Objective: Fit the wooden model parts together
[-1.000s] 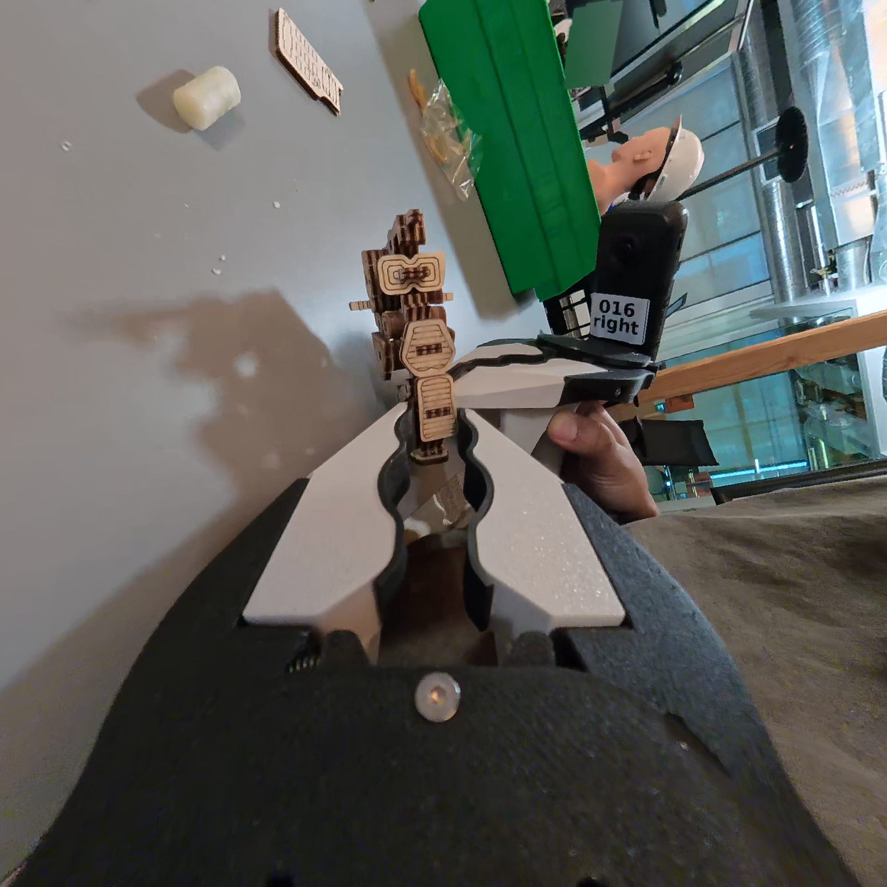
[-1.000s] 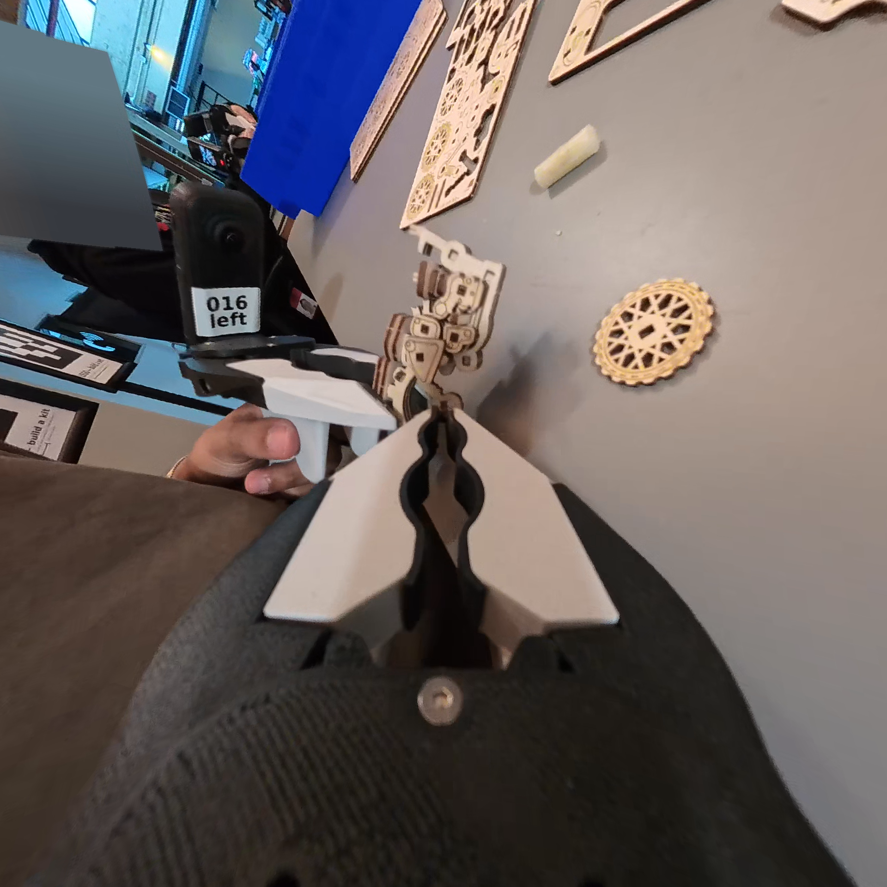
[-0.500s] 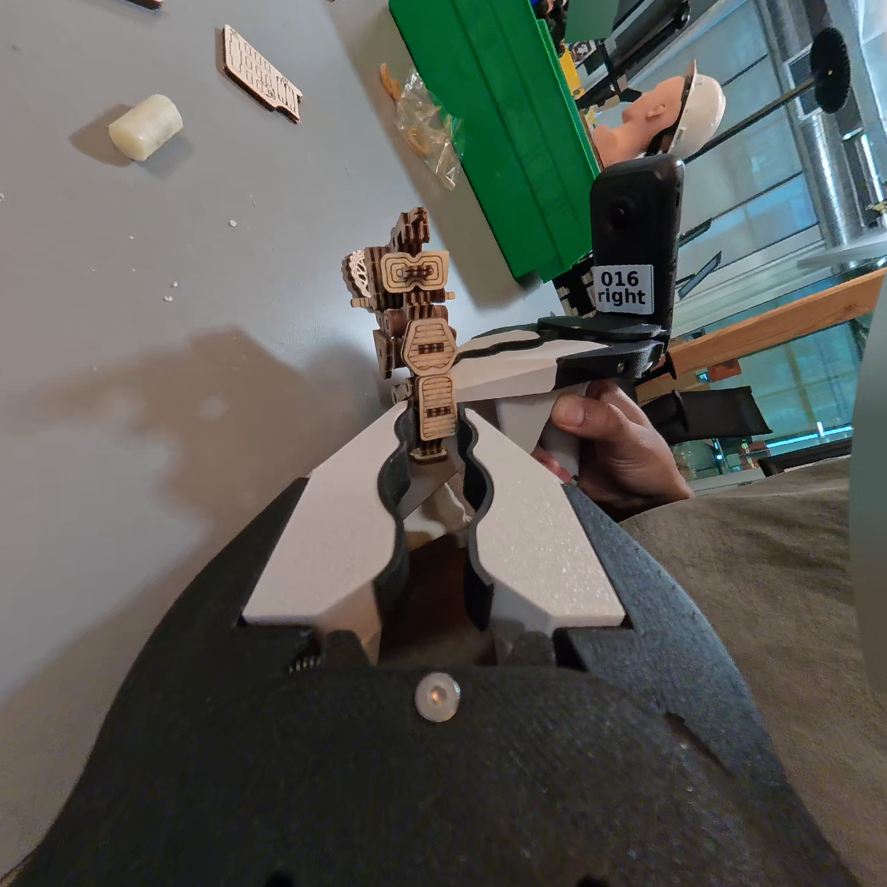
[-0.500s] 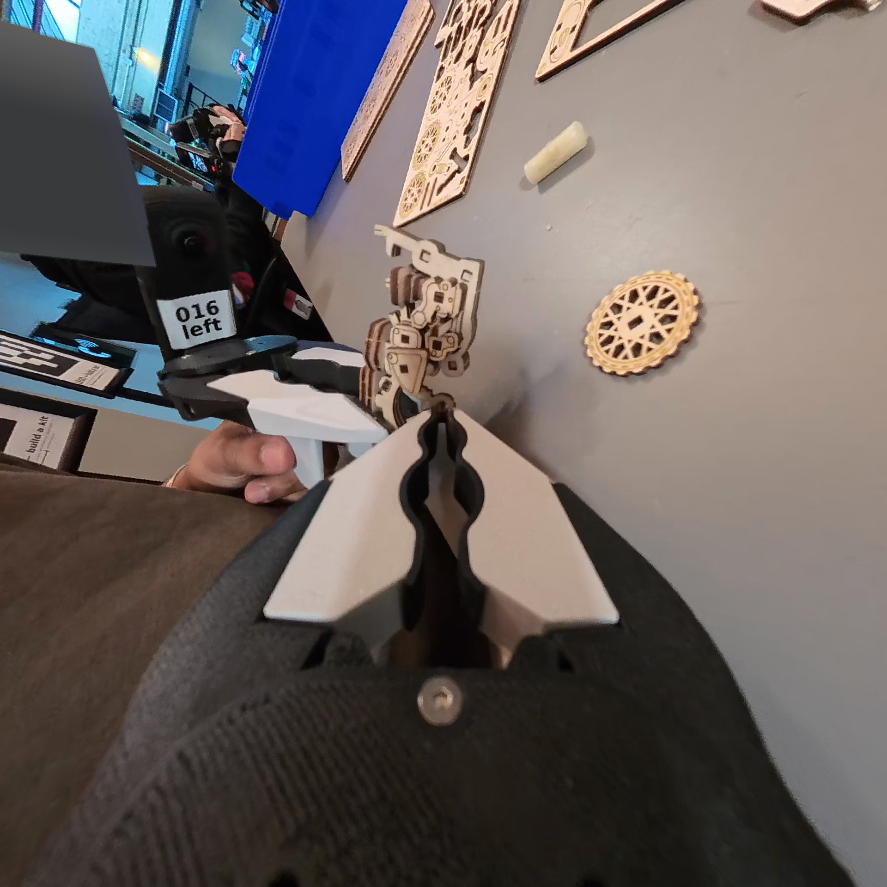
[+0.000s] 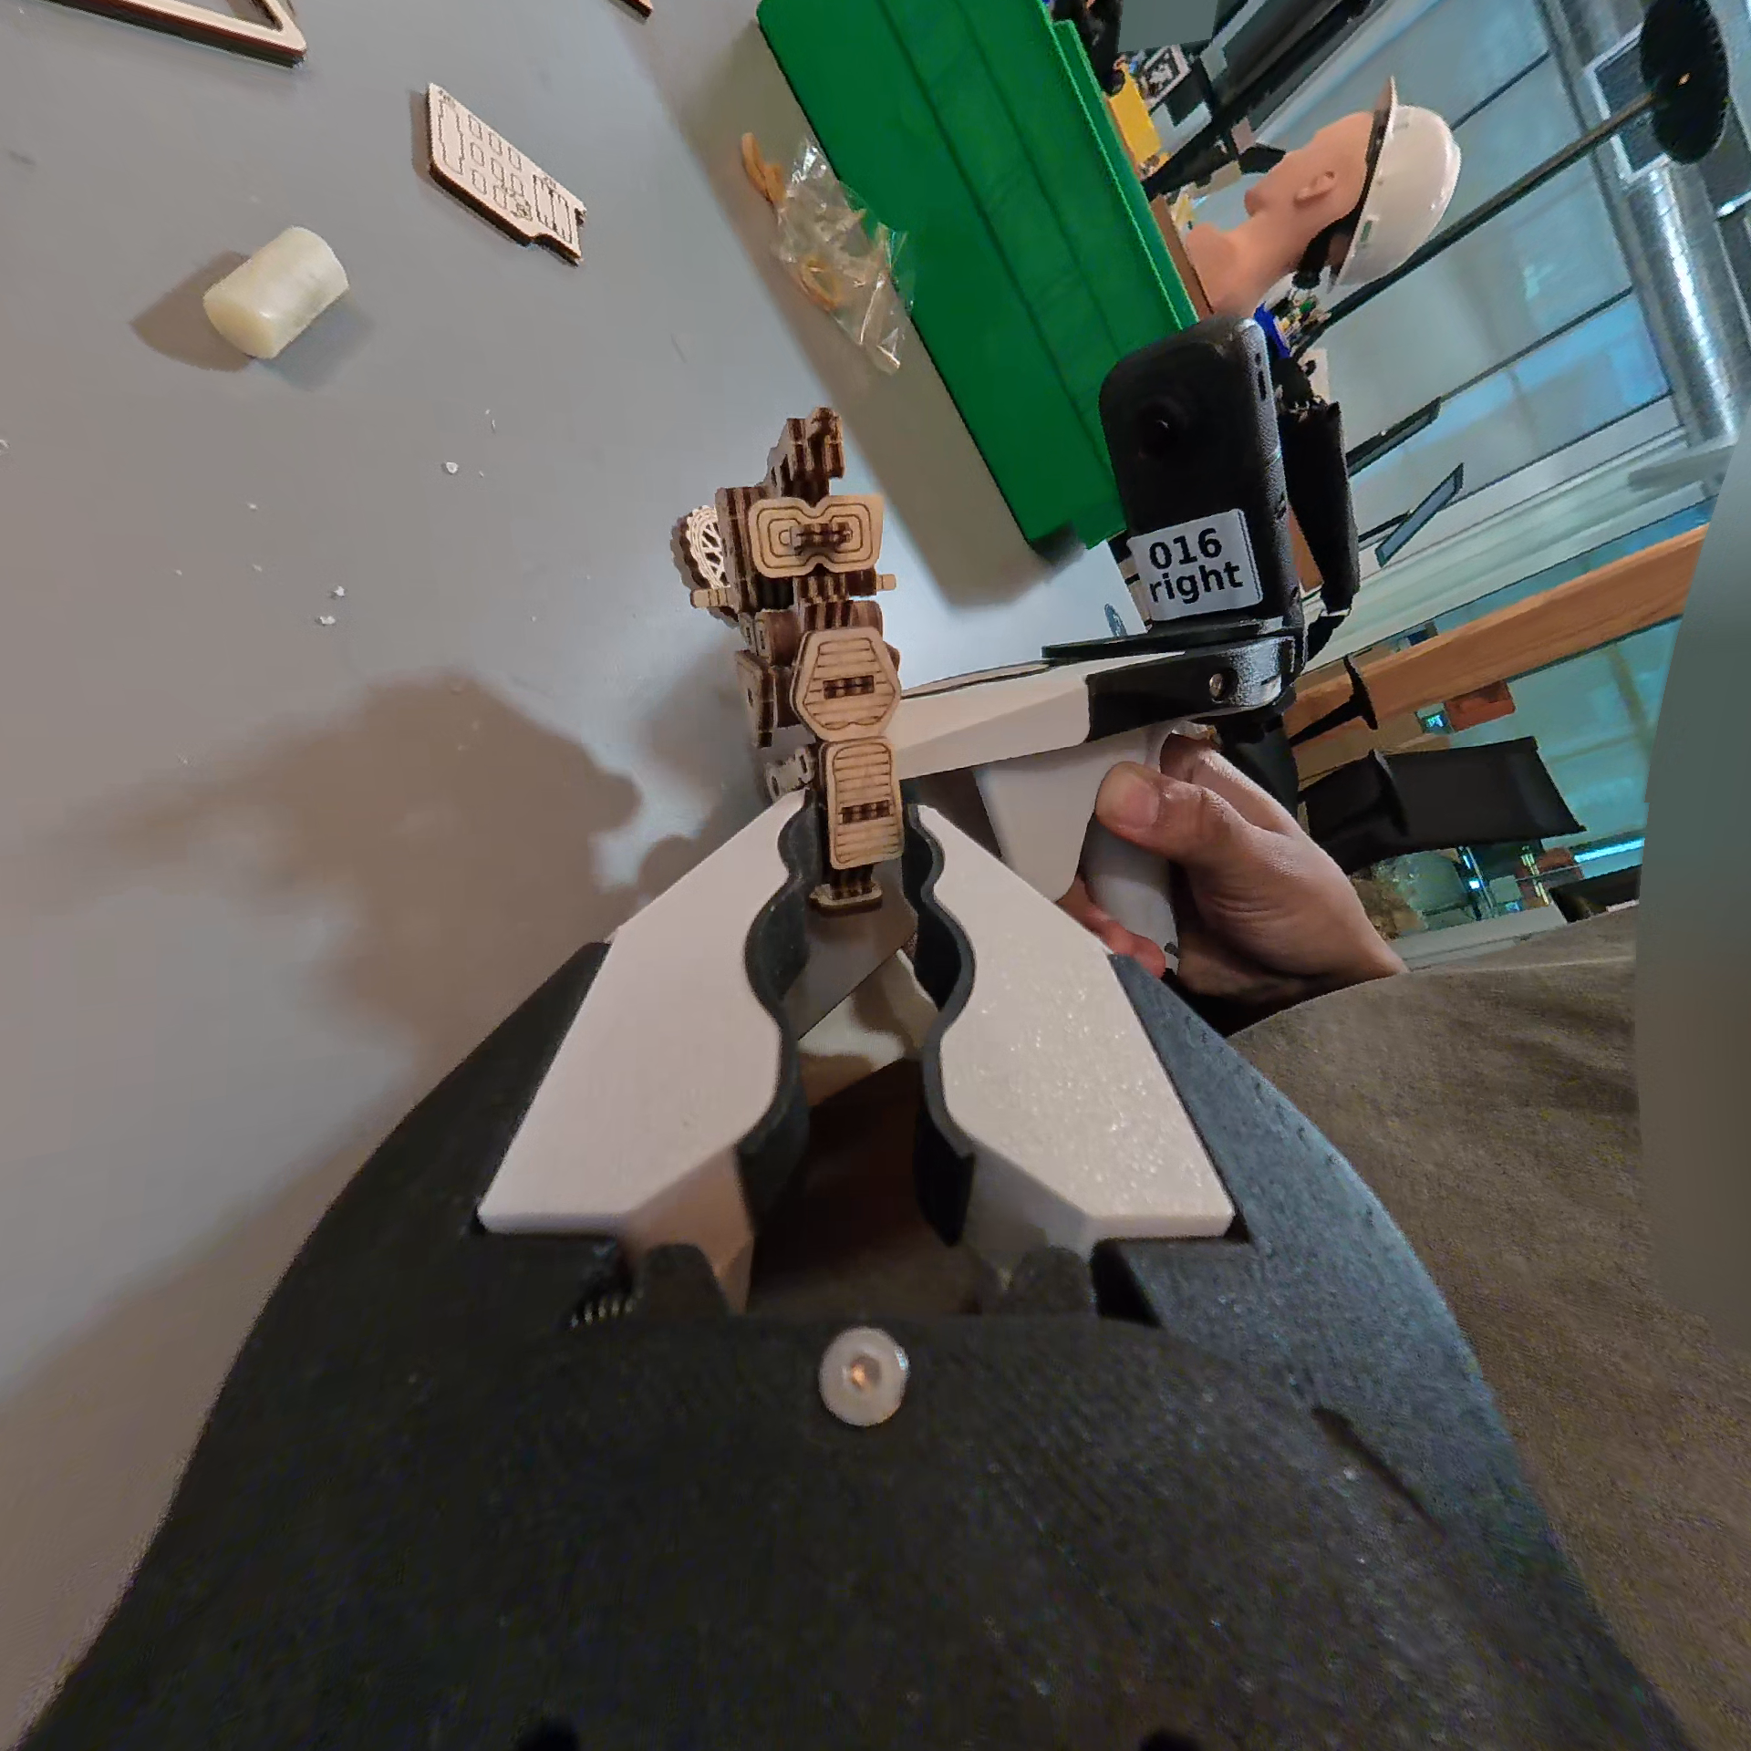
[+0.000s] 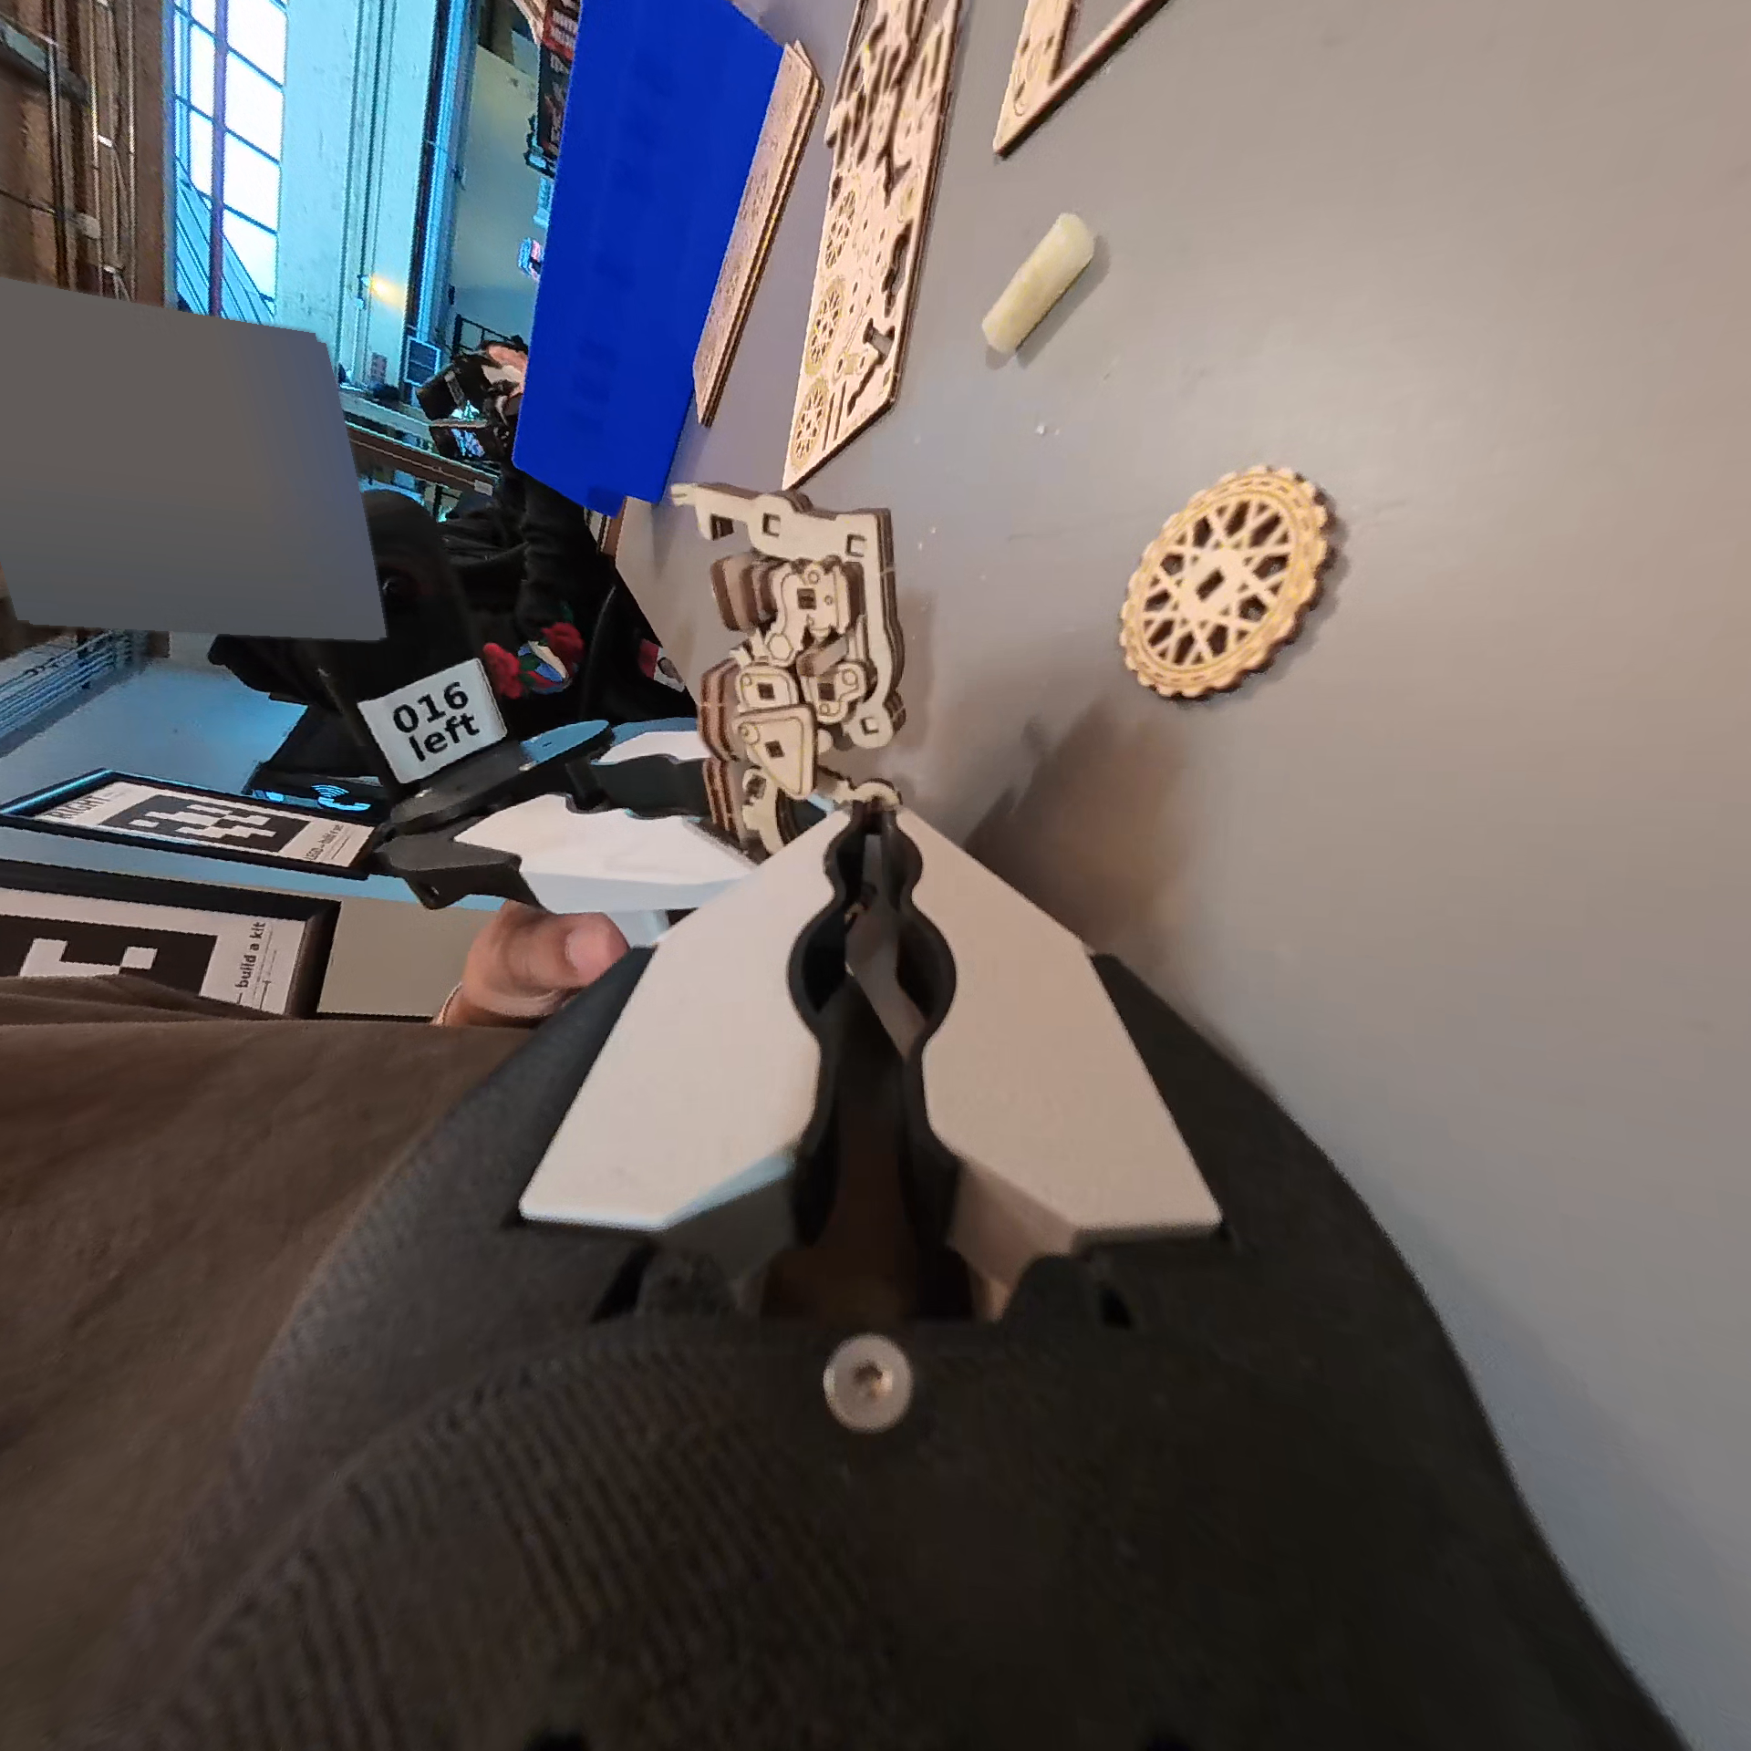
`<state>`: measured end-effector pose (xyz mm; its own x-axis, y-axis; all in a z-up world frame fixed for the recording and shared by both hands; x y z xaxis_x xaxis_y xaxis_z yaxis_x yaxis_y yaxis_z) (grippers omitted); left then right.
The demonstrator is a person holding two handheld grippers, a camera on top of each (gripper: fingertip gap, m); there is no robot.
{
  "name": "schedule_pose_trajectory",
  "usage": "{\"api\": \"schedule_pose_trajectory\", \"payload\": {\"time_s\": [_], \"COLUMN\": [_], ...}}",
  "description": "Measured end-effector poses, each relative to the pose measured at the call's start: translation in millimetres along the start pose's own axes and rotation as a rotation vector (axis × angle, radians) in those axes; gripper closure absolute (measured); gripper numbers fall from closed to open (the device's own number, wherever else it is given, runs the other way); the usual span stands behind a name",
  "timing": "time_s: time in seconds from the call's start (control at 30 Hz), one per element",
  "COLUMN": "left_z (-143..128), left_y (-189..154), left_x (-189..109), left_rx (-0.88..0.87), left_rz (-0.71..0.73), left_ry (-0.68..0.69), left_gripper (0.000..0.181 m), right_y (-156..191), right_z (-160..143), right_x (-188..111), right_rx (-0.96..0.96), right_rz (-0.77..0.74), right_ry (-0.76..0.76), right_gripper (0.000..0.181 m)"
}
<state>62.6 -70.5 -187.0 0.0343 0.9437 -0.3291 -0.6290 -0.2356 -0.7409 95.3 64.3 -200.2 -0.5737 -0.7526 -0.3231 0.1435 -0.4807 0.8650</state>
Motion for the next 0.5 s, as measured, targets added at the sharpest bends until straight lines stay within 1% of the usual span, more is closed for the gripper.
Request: {"api": "schedule_pose_trajectory", "payload": {"time_s": [0.07, 0.13, 0.33, 0.43, 0.5], "left_z": [0, 0, 2, 2, 2], "left_y": [0, 0, 5, 6, 6], "left_x": [0, 0, -2, -2, -3], "left_rx": [0.001, 0.000, -0.046, -0.064, -0.080], "left_rz": [0.005, 0.014, 0.010, 0.000, -0.013], "left_ry": [0.002, -0.001, -0.021, -0.026, -0.027], "left_gripper": [0.167, 0.167, 0.167, 0.167, 0.167], "right_y": [0, 1, 1, 6, 12], "right_z": [1, 2, 5, 9, 13], "right_x": [0, -1, -8, -13, -18], "right_rx": [-0.012, -0.018, -0.079, -0.219, -0.387], "right_rz": [0.001, 0.008, 0.008, -0.031, -0.071], "right_ry": [-0.002, -0.011, -0.028, -0.013, 0.015], "right_gripper": [0.178, 0.170, 0.169, 0.167, 0.168]}}
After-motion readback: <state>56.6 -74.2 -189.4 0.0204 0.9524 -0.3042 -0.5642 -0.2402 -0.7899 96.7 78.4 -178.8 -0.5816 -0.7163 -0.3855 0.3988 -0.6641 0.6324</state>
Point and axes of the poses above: each gripper's, where its closed fingertips meet, x out along the fingers, z out of its top, y = z × x across the jaws, the point moved 8 cm from there along -x, back along the fingers
